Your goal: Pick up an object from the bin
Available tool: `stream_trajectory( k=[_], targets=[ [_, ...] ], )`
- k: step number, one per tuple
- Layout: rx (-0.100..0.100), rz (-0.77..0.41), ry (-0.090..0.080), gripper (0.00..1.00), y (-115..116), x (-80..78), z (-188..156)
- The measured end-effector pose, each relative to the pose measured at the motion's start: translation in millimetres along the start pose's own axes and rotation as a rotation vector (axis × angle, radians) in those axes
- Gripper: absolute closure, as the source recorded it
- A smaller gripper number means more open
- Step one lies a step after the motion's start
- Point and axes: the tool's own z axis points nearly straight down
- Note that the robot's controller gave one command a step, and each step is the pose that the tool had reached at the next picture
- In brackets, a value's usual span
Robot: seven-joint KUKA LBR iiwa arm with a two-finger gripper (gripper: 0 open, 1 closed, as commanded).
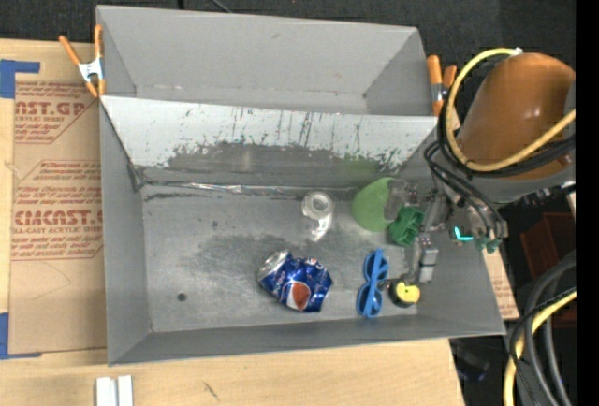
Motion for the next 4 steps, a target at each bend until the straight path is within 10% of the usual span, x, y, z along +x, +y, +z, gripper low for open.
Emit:
stream_trajectory(
  k=[1, 2, 3, 4],
  targets=[
    [0.0, -0.302, -0.004, 0.0, -7.0, 6.0, 141.0],
    [0.001, -0.301, -0.006, 1.0, -7.0, 5.4, 139.0],
    [0.005, -0.298, -0.017, 1.0, -31.7, -33.5, -14.7],
    [-0.002, -0.133, -0.001, 1.0, -18.6, -53.9, 122.6]
  ],
)
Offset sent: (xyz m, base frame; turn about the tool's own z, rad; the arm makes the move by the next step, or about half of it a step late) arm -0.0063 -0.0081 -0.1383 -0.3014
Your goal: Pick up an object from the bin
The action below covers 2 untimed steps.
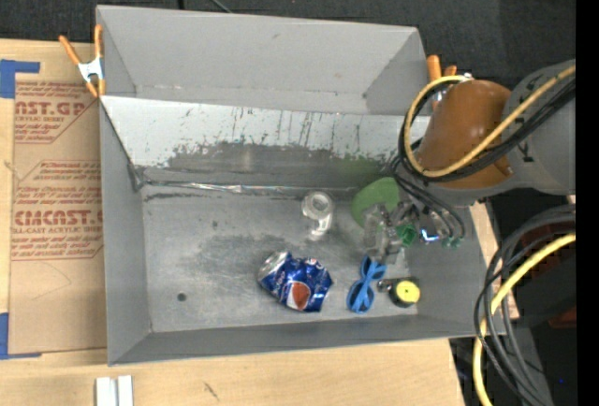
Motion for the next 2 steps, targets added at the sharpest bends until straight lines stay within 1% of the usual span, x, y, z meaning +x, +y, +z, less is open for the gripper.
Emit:
stream_trajectory(
  k=[1, 2],
  targets=[
    [0.003, 0.0, -0.006, 1.0, -1.2, -1.3, -4.1],
    [0.003, 0.0, -0.006, 1.0, -1.2, -1.3, -4.1]
  ],
)
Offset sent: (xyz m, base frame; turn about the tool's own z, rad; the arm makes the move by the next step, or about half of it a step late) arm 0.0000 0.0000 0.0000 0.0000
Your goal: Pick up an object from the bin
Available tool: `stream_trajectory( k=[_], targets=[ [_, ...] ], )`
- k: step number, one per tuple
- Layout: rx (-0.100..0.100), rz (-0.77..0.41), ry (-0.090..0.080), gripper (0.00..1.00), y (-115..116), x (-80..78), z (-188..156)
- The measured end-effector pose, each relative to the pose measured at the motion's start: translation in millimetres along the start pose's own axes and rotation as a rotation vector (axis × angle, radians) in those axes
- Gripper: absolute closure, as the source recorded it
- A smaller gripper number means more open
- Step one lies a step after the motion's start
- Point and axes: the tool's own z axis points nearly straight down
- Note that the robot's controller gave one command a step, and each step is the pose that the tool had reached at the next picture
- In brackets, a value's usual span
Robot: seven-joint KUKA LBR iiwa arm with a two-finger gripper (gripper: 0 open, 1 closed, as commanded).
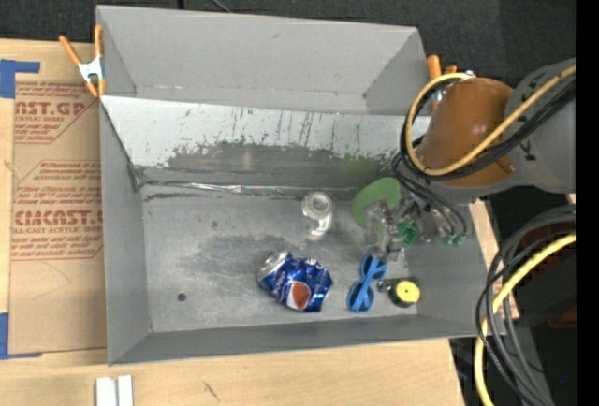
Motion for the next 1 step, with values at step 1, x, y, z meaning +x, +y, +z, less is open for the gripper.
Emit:
stream_trajectory(
  k=[1],
  targets=[
    [0.0, 0.0, 0.0, 1.0, 0.0, 0.0, 0.0]
  ],
)
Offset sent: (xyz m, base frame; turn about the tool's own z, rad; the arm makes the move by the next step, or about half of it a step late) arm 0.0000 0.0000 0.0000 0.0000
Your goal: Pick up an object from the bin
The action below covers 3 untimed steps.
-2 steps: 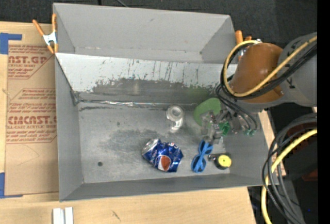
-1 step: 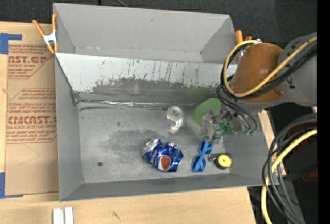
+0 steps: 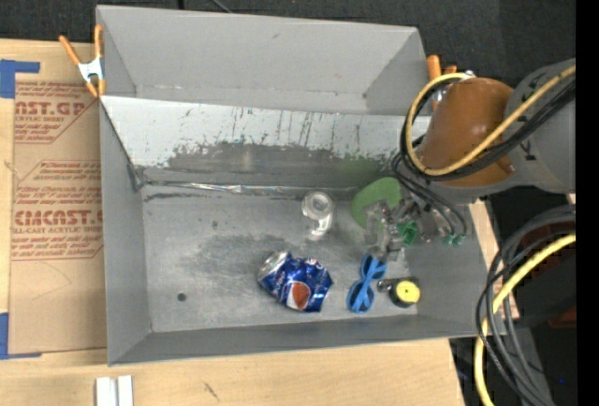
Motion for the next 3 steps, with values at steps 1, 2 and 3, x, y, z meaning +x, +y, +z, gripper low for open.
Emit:
stream_trajectory(
  k=[1, 2, 3],
  targets=[
    [-0.001, 0.217, -0.005, 1.0, 38.0, -26.6, -55.4],
    [0.0, 0.822, -0.001, 1.0, 29.4, -35.7, -59.0],
    [-0.001, 0.437, -0.001, 1.0, 77.8, -22.7, -87.6]
  ],
)
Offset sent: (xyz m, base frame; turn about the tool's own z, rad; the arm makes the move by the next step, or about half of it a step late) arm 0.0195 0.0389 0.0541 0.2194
